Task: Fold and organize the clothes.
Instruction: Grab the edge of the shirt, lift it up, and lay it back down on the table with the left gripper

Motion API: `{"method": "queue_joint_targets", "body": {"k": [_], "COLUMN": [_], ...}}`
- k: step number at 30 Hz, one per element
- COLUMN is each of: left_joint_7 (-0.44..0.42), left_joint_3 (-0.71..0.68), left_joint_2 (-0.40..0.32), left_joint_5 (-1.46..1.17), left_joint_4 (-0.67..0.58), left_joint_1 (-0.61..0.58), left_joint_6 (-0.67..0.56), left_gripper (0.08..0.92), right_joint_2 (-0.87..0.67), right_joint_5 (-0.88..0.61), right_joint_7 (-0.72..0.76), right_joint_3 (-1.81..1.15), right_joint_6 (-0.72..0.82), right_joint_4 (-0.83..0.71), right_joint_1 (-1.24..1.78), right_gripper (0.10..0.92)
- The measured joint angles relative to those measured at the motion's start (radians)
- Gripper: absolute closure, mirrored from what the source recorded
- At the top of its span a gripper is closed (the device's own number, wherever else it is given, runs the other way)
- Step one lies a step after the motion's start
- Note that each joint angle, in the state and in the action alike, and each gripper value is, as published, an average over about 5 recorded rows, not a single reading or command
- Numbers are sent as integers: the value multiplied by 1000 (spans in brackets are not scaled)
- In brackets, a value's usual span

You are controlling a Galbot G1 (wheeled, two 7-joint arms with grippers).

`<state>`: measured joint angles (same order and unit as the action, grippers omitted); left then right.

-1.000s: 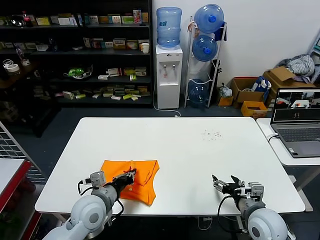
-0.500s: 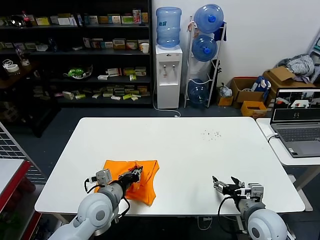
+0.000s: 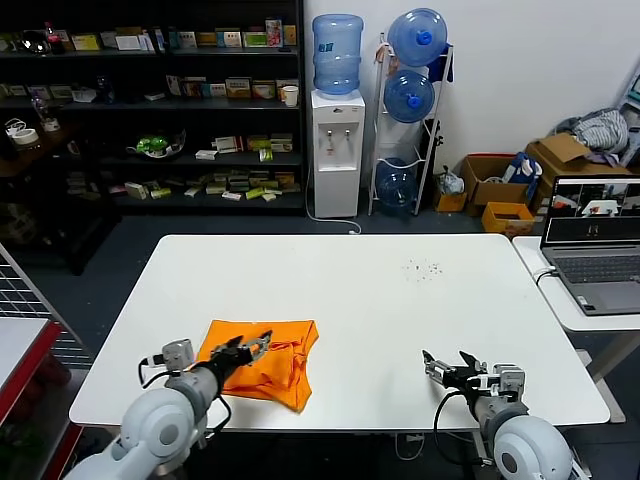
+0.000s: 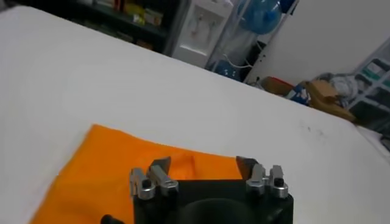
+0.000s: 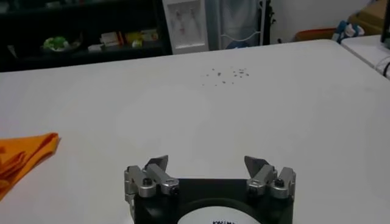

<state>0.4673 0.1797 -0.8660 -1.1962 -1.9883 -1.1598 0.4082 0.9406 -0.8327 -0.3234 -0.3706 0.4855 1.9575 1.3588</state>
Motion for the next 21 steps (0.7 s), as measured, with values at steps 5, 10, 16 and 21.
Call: {"method": "queue_joint_targets", "body": {"k": [5, 10, 16, 21], "left_joint_7": [-103, -225, -347, -413], "left_joint_3": [47, 55, 34, 2], "left_joint_2": [106, 191, 247, 271], "left_joint_5": [10, 15, 20, 22], "left_joint_4": [61, 139, 225, 278], "left_joint_1": [-14, -7, 17, 45], "left_joint_6": [-6, 2, 22, 35], "left_gripper": [180, 177, 177, 177], "right_joint_2": [4, 5, 1, 2], "right_joint_5": [1, 2, 1, 1], "right_joint_7": [7, 9, 10, 11], "right_joint_3": [8, 10, 1, -1], "right_joint_6": [-3, -4, -5, -5], "right_joint_4": [-1, 2, 6, 6], "right_joint_1": [-3, -2, 7, 8], "right_gripper": [203, 203, 203, 203]}}
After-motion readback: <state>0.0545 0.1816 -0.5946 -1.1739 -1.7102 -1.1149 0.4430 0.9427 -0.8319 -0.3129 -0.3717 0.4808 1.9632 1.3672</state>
